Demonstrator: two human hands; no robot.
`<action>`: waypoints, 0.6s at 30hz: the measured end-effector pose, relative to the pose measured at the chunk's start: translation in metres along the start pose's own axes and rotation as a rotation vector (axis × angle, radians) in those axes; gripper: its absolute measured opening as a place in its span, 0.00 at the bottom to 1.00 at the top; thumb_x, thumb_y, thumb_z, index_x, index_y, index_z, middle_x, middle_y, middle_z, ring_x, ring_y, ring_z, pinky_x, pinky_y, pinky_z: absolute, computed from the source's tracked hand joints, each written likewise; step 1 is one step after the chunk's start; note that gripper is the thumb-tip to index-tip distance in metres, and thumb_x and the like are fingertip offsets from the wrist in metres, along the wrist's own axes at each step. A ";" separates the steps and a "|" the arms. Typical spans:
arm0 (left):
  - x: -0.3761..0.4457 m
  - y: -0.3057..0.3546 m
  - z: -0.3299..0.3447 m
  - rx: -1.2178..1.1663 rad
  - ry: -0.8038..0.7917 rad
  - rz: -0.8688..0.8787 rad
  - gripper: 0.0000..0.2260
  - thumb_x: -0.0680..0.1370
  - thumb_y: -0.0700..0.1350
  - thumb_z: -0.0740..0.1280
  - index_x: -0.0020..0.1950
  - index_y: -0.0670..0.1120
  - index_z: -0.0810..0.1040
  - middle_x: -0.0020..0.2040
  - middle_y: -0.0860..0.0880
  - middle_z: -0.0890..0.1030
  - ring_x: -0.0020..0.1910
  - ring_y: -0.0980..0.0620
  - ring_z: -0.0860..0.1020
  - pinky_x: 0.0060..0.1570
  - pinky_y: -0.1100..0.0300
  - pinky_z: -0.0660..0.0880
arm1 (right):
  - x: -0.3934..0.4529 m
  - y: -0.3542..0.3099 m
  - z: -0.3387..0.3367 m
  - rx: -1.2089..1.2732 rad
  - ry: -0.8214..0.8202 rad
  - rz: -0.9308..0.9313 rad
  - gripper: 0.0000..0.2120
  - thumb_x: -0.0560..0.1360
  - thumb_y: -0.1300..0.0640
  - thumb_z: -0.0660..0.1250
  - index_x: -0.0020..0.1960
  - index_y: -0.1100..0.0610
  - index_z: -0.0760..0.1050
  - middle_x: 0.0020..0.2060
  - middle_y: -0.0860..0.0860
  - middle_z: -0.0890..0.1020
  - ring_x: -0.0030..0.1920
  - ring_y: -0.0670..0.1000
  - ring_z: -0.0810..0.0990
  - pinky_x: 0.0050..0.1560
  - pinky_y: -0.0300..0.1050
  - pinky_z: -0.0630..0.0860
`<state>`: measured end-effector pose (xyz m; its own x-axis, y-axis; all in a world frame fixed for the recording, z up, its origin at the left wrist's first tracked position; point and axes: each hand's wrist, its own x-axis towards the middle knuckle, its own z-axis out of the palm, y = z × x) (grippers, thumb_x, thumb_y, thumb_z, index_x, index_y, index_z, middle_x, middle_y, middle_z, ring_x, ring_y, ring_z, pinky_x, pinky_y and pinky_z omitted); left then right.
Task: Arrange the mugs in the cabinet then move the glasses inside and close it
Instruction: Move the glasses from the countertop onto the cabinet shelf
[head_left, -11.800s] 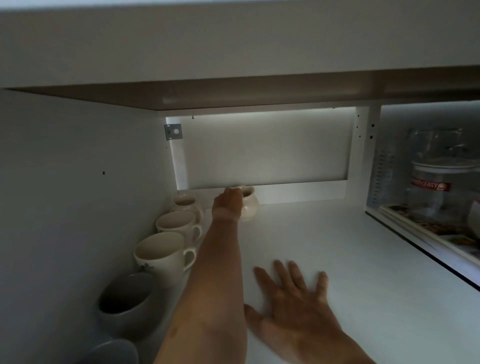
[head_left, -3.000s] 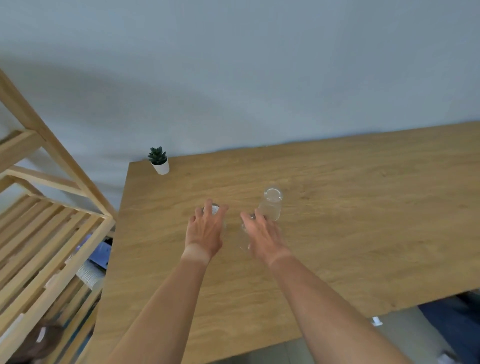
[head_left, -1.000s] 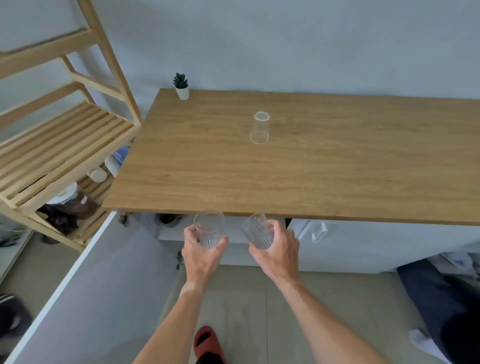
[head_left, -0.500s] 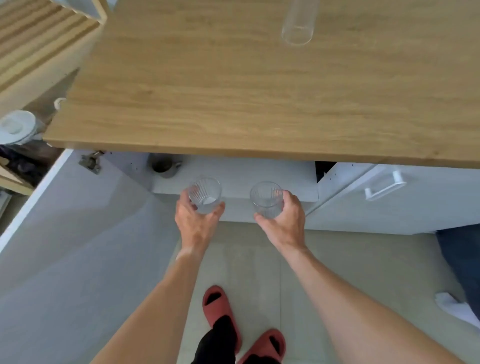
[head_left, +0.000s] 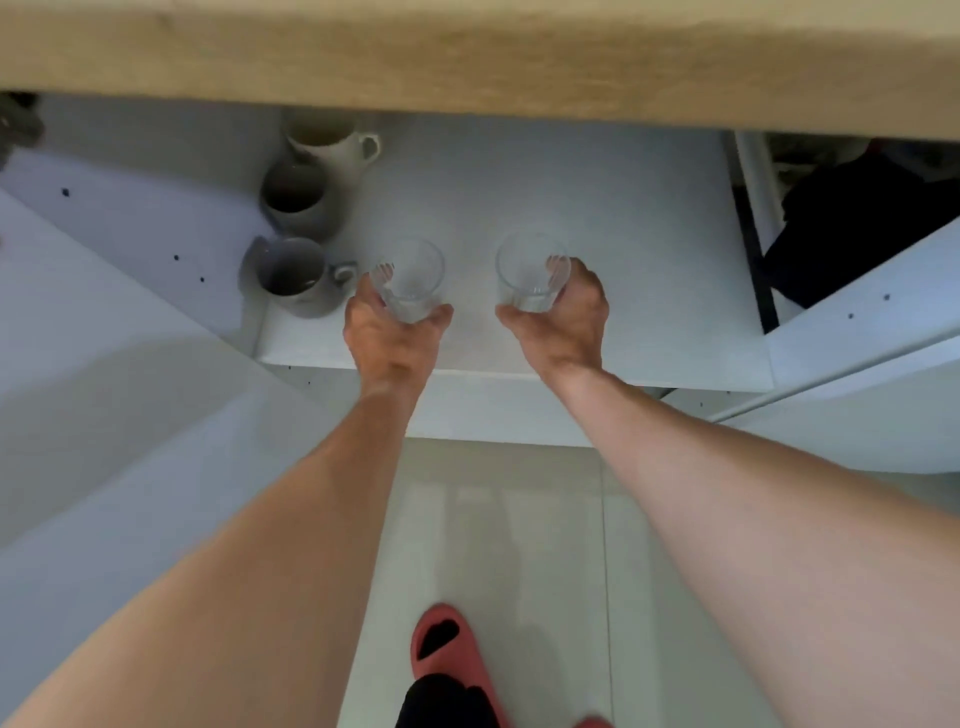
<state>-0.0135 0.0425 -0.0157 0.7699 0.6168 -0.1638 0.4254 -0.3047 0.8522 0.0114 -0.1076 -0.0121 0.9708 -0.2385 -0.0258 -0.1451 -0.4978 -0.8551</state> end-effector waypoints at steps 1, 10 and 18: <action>0.006 -0.001 0.004 0.006 0.004 0.024 0.32 0.64 0.51 0.79 0.66 0.49 0.73 0.59 0.50 0.78 0.59 0.50 0.77 0.61 0.58 0.75 | 0.006 -0.001 0.006 0.001 -0.002 -0.010 0.27 0.62 0.58 0.80 0.58 0.61 0.76 0.53 0.55 0.79 0.50 0.49 0.74 0.46 0.27 0.63; 0.038 0.017 0.030 0.096 0.020 0.078 0.32 0.70 0.51 0.75 0.70 0.45 0.66 0.67 0.46 0.72 0.67 0.48 0.70 0.67 0.60 0.66 | 0.035 -0.008 0.028 -0.031 -0.015 -0.036 0.32 0.62 0.53 0.80 0.63 0.59 0.74 0.57 0.55 0.77 0.55 0.51 0.76 0.49 0.30 0.66; 0.030 0.025 0.021 0.037 -0.060 0.021 0.38 0.72 0.46 0.76 0.75 0.44 0.58 0.73 0.42 0.67 0.72 0.46 0.66 0.69 0.61 0.62 | 0.018 -0.009 0.016 -0.055 -0.089 0.091 0.45 0.64 0.57 0.80 0.75 0.58 0.60 0.67 0.56 0.71 0.66 0.53 0.71 0.52 0.26 0.61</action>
<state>0.0307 0.0378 -0.0099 0.8057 0.5655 -0.1763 0.4249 -0.3443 0.8372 0.0331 -0.0943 -0.0129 0.9660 -0.2106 -0.1500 -0.2410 -0.5232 -0.8175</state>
